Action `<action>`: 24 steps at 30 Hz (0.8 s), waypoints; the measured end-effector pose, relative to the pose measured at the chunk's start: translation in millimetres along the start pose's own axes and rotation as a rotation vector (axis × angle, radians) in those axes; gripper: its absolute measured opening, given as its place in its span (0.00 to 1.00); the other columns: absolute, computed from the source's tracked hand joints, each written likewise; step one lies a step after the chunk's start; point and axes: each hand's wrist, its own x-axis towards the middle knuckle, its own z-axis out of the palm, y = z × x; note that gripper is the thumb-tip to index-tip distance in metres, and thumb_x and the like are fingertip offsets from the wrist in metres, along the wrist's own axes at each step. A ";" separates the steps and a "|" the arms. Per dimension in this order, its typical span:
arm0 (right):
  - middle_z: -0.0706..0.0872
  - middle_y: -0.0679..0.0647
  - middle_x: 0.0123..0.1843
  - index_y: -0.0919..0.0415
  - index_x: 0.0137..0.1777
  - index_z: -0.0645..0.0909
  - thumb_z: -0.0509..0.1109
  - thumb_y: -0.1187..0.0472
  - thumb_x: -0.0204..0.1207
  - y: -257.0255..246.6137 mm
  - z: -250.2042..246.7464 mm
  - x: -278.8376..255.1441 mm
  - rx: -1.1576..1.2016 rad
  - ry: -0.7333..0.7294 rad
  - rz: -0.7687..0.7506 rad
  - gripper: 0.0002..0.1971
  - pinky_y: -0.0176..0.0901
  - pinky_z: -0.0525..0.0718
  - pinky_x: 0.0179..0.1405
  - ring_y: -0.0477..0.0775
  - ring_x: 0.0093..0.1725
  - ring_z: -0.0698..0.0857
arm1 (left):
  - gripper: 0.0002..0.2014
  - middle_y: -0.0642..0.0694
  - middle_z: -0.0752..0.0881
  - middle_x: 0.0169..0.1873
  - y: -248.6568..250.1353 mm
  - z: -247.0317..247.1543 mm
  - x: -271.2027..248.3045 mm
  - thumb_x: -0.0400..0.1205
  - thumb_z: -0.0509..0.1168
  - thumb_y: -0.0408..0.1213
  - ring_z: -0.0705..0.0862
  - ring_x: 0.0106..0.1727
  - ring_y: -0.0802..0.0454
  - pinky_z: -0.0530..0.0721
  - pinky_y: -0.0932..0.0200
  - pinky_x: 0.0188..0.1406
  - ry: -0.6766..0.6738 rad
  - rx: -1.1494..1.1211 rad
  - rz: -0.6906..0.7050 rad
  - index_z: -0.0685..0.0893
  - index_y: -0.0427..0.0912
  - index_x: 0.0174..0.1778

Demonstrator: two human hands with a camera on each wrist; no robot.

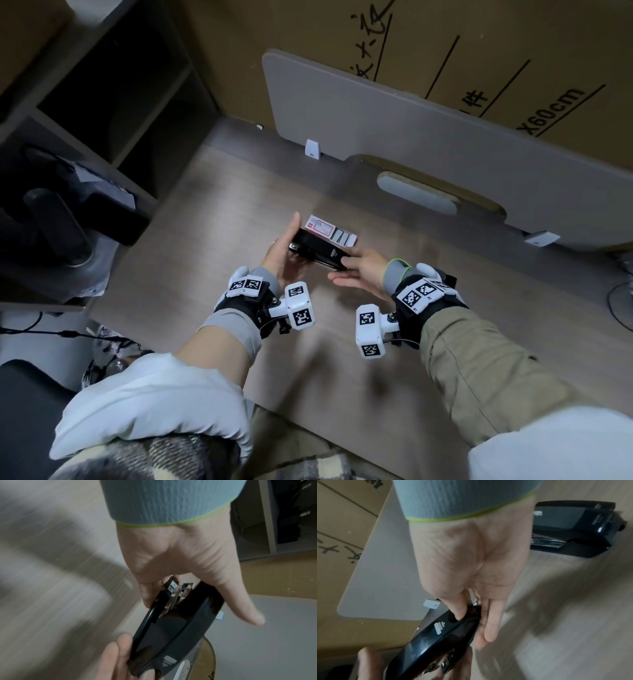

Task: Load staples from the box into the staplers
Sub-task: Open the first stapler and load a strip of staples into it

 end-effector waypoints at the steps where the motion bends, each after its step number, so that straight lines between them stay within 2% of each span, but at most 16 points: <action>1: 0.78 0.69 0.72 0.68 0.81 0.64 0.55 0.73 0.87 0.1 2.3 1.8 -0.020 0.012 -0.003 0.23 0.53 0.82 0.63 0.65 0.53 0.86 | 0.33 0.42 0.93 0.50 0.2 -0.2 0.0 0.72 0.74 0.63 0.90 0.58 0.45 0.87 0.53 0.58 -0.002 0.001 -0.004 0.87 0.38 0.59; 3: 0.77 0.72 0.72 0.68 0.83 0.60 0.56 0.73 0.87 0.6 4.8 4.9 -0.047 0.038 -0.013 0.25 0.52 0.82 0.63 0.66 0.56 0.85 | 0.33 0.38 0.91 0.56 -0.5 -3.0 4.5 0.68 0.79 0.59 0.88 0.61 0.43 0.87 0.49 0.62 0.008 -0.015 -0.004 0.87 0.38 0.61; 6: 0.80 0.71 0.67 0.67 0.85 0.52 0.57 0.72 0.87 1.5 6.8 5.5 -0.084 0.061 -0.025 0.29 0.53 0.83 0.64 0.67 0.57 0.86 | 0.29 0.40 0.91 0.51 -3.2 -7.6 9.3 0.65 0.81 0.57 0.89 0.61 0.41 0.85 0.45 0.65 0.028 -0.043 -0.017 0.89 0.42 0.56; 8: 0.81 0.71 0.62 0.65 0.86 0.49 0.57 0.71 0.87 1.3 8.1 5.5 -0.109 0.073 -0.026 0.30 0.51 0.87 0.59 0.65 0.53 0.87 | 0.29 0.40 0.92 0.49 -6.1 -9.6 11.6 0.63 0.82 0.56 0.89 0.60 0.41 0.86 0.44 0.64 0.032 -0.066 -0.024 0.89 0.42 0.55; 10: 0.80 0.71 0.63 0.65 0.86 0.49 0.57 0.71 0.87 2.8 8.3 6.8 -0.124 0.087 -0.028 0.31 0.46 0.87 0.52 0.63 0.48 0.88 | 0.33 0.39 0.92 0.52 -8.3 -10.0 13.8 0.60 0.83 0.56 0.89 0.61 0.41 0.86 0.43 0.64 0.028 -0.067 -0.023 0.89 0.42 0.57; 11: 0.80 0.70 0.66 0.65 0.86 0.49 0.57 0.71 0.87 3.5 8.1 6.8 -0.118 0.090 -0.024 0.30 0.45 0.87 0.51 0.64 0.49 0.88 | 0.35 0.39 0.91 0.54 -8.4 -9.8 14.2 0.59 0.84 0.56 0.89 0.61 0.41 0.85 0.43 0.65 0.021 -0.062 -0.025 0.89 0.42 0.59; 14: 0.76 0.68 0.73 0.64 0.85 0.54 0.58 0.70 0.87 5.9 5.2 5.7 -0.101 0.088 0.007 0.28 0.52 0.87 0.59 0.69 0.61 0.86 | 0.42 0.38 0.90 0.60 -6.5 -8.4 15.4 0.55 0.85 0.58 0.89 0.62 0.41 0.85 0.45 0.66 0.007 -0.058 -0.039 0.88 0.40 0.63; 15: 0.77 0.65 0.72 0.63 0.84 0.57 0.59 0.69 0.86 5.2 3.8 6.0 -0.140 0.087 0.016 0.28 0.52 0.85 0.60 0.67 0.60 0.87 | 0.42 0.38 0.90 0.59 -6.0 -7.9 16.5 0.55 0.86 0.57 0.89 0.62 0.41 0.84 0.45 0.66 0.010 -0.058 -0.033 0.87 0.40 0.63; 16: 0.80 0.62 0.67 0.60 0.84 0.61 0.61 0.68 0.86 2.6 2.7 4.6 -0.210 0.091 0.019 0.27 0.50 0.86 0.58 0.63 0.55 0.88 | 0.42 0.37 0.90 0.58 -6.0 -7.5 17.8 0.55 0.86 0.56 0.89 0.61 0.41 0.85 0.44 0.66 0.014 -0.053 -0.022 0.87 0.39 0.63; 17: 0.83 0.59 0.61 0.57 0.83 0.64 0.62 0.67 0.84 -0.9 1.0 3.9 -0.293 0.107 0.008 0.28 0.44 0.85 0.53 0.57 0.48 0.88 | 0.43 0.37 0.91 0.56 -6.1 -6.5 19.4 0.55 0.86 0.56 0.90 0.58 0.41 0.86 0.45 0.63 0.018 -0.034 -0.010 0.87 0.39 0.63; 18: 0.84 0.57 0.60 0.54 0.82 0.67 0.64 0.67 0.82 -4.9 -0.6 3.0 -0.380 0.124 -0.023 0.28 0.37 0.82 0.47 0.51 0.45 0.85 | 0.43 0.37 0.92 0.52 -6.9 -6.1 20.4 0.55 0.86 0.55 0.91 0.53 0.43 0.88 0.48 0.59 0.025 0.014 0.007 0.86 0.38 0.64; 19: 0.82 0.56 0.65 0.52 0.80 0.69 0.67 0.68 0.79 -9.1 -1.0 1.8 -0.452 0.117 -0.073 0.30 0.33 0.78 0.47 0.48 0.49 0.84 | 0.43 0.39 0.92 0.45 -7.8 -6.4 21.5 0.58 0.85 0.55 0.92 0.47 0.44 0.89 0.51 0.53 0.025 0.074 0.023 0.84 0.36 0.65; 20: 0.80 0.56 0.70 0.50 0.79 0.71 0.69 0.69 0.77 -12.4 -0.7 1.0 -0.506 0.089 -0.120 0.31 0.32 0.75 0.51 0.48 0.60 0.83 | 0.41 0.40 0.91 0.40 -9.5 -5.2 20.7 0.62 0.84 0.55 0.91 0.42 0.45 0.88 0.53 0.50 0.002 0.130 0.031 0.83 0.33 0.66; 21: 0.79 0.54 0.71 0.49 0.78 0.73 0.71 0.69 0.75 -14.5 0.3 1.0 -0.546 0.054 -0.154 0.31 0.31 0.75 0.54 0.47 0.67 0.79 | 0.39 0.39 0.90 0.39 -12.2 -3.4 20.6 0.66 0.81 0.55 0.90 0.42 0.46 0.88 0.53 0.50 -0.041 0.164 0.026 0.83 0.32 0.66; 23: 0.82 0.48 0.65 0.47 0.72 0.79 0.77 0.66 0.71 -15.8 3.7 2.4 -0.601 0.028 -0.180 0.30 0.32 0.77 0.59 0.46 0.66 0.80 | 0.32 0.39 0.91 0.45 -17.3 1.0 19.1 0.72 0.75 0.59 0.89 0.46 0.47 0.87 0.51 0.57 -0.122 0.186 -0.034 0.87 0.36 0.63; 24: 0.86 0.46 0.62 0.44 0.68 0.82 0.80 0.63 0.67 -14.1 3.3 6.8 -0.626 0.055 -0.199 0.29 0.36 0.79 0.64 0.47 0.63 0.83 | 0.28 0.41 0.90 0.44 -18.7 2.7 17.2 0.75 0.71 0.61 0.88 0.45 0.48 0.86 0.51 0.58 -0.135 0.180 -0.079 0.88 0.40 0.59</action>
